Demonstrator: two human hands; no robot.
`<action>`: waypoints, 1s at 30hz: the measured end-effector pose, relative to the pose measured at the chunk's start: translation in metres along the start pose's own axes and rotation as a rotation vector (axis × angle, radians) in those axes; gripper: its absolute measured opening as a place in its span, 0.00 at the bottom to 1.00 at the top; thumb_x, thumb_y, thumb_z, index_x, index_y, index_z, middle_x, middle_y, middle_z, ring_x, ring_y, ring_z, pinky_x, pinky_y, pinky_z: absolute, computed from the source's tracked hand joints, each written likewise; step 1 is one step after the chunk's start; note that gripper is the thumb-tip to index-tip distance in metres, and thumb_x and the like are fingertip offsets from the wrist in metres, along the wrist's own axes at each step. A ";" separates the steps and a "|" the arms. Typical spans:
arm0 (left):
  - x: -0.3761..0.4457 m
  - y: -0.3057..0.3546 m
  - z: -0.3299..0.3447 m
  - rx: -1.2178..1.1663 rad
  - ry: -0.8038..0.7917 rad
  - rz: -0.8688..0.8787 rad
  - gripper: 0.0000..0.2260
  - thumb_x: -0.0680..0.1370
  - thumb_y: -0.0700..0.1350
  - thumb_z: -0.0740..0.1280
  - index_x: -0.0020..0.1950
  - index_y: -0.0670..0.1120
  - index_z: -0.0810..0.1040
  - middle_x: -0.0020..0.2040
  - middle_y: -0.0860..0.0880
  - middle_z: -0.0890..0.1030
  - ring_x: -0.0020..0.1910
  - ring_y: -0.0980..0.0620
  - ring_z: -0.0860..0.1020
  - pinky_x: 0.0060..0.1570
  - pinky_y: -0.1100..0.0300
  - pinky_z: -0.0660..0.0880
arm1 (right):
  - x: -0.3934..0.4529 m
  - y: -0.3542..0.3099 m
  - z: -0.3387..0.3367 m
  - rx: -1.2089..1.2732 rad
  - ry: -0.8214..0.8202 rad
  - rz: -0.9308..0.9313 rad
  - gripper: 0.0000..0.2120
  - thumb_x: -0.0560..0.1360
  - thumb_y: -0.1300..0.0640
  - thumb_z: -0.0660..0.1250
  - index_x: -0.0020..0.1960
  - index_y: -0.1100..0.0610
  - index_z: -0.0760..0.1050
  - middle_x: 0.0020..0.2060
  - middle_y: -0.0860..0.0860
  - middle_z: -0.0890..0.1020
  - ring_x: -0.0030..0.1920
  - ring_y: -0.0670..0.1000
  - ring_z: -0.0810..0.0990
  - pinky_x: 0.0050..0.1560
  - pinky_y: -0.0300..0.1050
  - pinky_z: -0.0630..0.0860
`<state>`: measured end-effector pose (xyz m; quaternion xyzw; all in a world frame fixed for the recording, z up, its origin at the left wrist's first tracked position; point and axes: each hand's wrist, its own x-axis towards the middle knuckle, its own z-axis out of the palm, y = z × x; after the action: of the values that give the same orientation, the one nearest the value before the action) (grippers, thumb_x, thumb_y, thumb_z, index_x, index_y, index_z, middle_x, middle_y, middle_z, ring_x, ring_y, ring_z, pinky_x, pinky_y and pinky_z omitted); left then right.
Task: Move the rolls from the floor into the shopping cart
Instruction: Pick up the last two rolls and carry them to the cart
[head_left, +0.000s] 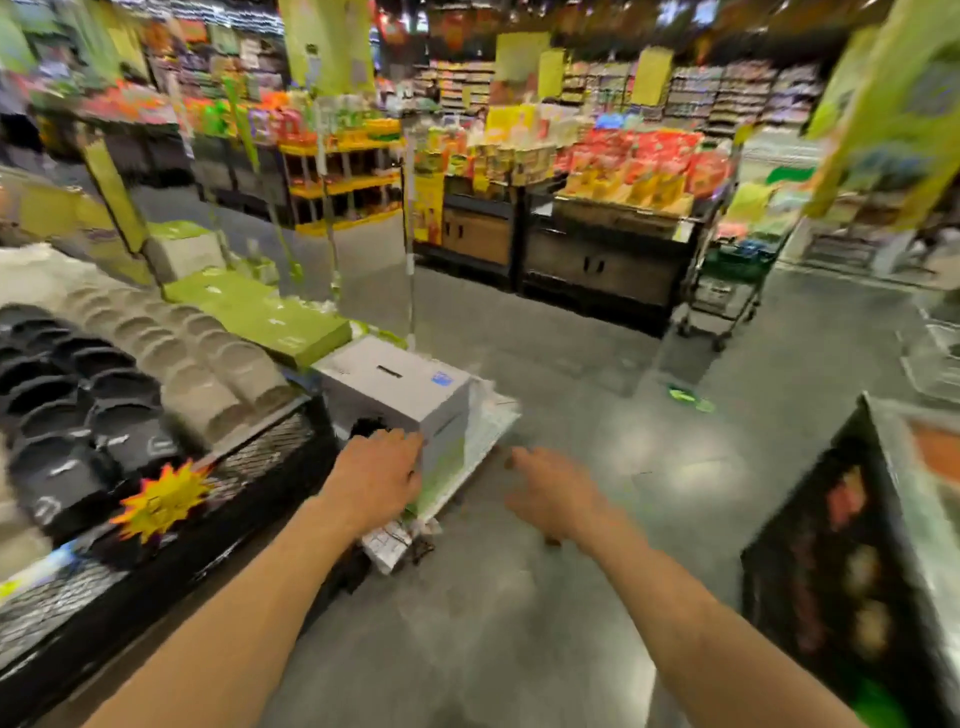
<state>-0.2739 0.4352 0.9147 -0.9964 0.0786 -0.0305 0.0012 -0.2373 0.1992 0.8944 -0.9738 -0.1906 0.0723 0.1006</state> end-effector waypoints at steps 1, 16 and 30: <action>0.022 0.017 0.000 0.001 0.008 0.050 0.21 0.82 0.50 0.58 0.76 0.50 0.66 0.65 0.46 0.78 0.63 0.44 0.76 0.58 0.50 0.74 | -0.002 0.024 -0.006 0.012 0.019 0.067 0.22 0.78 0.45 0.65 0.70 0.51 0.71 0.65 0.57 0.77 0.66 0.60 0.75 0.64 0.53 0.75; 0.310 0.148 0.041 -0.090 -0.045 0.478 0.23 0.80 0.50 0.61 0.76 0.50 0.68 0.70 0.47 0.76 0.68 0.45 0.74 0.66 0.53 0.71 | 0.078 0.214 -0.064 0.039 0.106 0.522 0.22 0.79 0.45 0.63 0.72 0.50 0.68 0.64 0.54 0.76 0.63 0.58 0.76 0.56 0.52 0.74; 0.508 0.208 0.067 -0.074 -0.064 0.523 0.22 0.80 0.49 0.60 0.74 0.50 0.68 0.67 0.48 0.78 0.66 0.45 0.75 0.61 0.53 0.70 | 0.207 0.367 -0.096 0.083 0.111 0.571 0.21 0.80 0.48 0.63 0.72 0.49 0.68 0.60 0.52 0.77 0.57 0.55 0.77 0.55 0.54 0.79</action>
<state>0.1986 0.1495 0.8770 -0.9422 0.3342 0.0051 -0.0248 0.1003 -0.0704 0.8843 -0.9855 0.1002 0.0519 0.1265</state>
